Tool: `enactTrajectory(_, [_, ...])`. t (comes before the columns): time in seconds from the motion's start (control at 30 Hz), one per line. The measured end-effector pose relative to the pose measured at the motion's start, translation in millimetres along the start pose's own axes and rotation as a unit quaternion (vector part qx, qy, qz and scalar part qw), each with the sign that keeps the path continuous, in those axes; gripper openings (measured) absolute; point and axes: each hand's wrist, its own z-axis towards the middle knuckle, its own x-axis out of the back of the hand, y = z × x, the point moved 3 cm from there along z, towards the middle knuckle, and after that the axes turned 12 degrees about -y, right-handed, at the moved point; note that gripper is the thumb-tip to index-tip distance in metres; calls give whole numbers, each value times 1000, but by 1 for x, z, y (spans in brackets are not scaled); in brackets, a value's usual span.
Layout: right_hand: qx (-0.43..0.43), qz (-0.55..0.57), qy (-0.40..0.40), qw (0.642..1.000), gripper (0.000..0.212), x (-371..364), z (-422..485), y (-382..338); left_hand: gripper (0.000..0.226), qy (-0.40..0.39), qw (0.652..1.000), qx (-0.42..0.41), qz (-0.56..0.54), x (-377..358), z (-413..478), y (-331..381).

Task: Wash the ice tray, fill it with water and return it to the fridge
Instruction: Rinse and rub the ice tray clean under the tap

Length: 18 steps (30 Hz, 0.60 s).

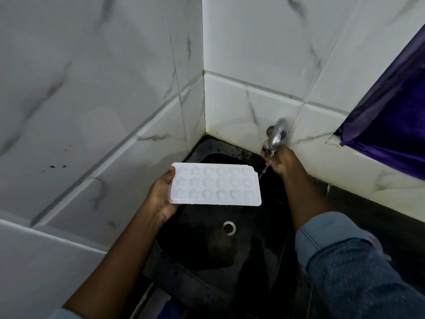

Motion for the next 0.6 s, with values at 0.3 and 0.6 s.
enactTrajectory(0.3, [-52, -129, 25, 990, 25, 25, -28, 11, 48, -26, 999, 1, 22, -8, -15, -15])
enactTrajectory(0.6, [117, -195, 74, 971, 15, 57, -137, -3, 52, -44, 998, 16, 47, -34, -27, -49])
